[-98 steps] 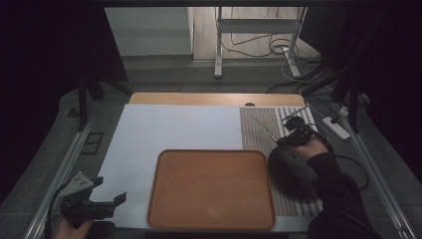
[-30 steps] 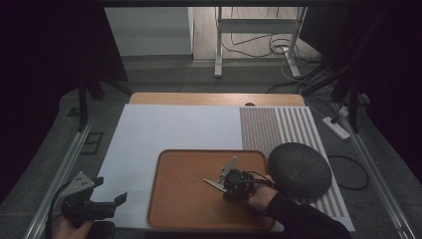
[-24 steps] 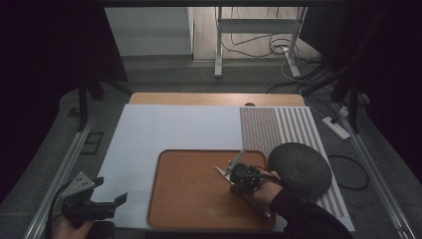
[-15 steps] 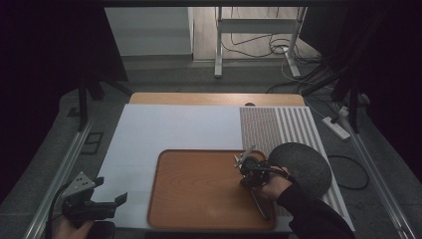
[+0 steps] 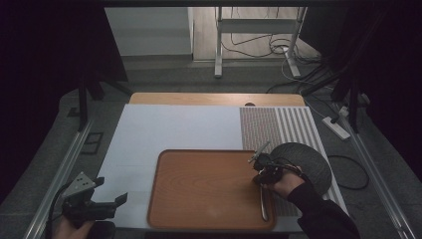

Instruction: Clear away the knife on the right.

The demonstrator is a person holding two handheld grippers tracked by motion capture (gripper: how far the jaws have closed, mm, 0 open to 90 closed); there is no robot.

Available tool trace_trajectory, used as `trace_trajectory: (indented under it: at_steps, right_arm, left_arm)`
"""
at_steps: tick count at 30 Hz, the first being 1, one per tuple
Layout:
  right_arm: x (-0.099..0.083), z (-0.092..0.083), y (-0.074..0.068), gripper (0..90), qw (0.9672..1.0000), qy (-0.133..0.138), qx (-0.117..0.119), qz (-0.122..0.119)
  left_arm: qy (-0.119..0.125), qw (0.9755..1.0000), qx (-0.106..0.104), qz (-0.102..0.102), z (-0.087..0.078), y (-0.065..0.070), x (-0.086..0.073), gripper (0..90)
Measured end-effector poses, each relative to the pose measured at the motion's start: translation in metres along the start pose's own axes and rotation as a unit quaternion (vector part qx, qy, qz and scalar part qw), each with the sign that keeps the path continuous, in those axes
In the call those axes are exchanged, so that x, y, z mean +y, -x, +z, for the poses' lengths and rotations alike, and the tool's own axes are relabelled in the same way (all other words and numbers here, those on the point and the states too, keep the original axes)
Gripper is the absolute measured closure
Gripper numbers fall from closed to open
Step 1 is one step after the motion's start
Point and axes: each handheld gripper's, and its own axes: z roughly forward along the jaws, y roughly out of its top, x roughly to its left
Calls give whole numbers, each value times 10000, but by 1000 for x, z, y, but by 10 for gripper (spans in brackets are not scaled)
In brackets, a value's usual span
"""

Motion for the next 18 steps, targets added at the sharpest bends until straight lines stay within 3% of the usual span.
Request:
trace_trajectory:
  at_steps: [13, 18]
  right_arm:
    - [-4, -2, 3, 896, 10000, -40, 22, 38]
    - [-4, -6, 4, 838, 9998, 141, 29, 123]
  left_arm:
    - [-17, 10000, -6, 54, 0, 1, 0, 29]
    - [-28, 10000, -7, 62, 0, 1, 0, 29]
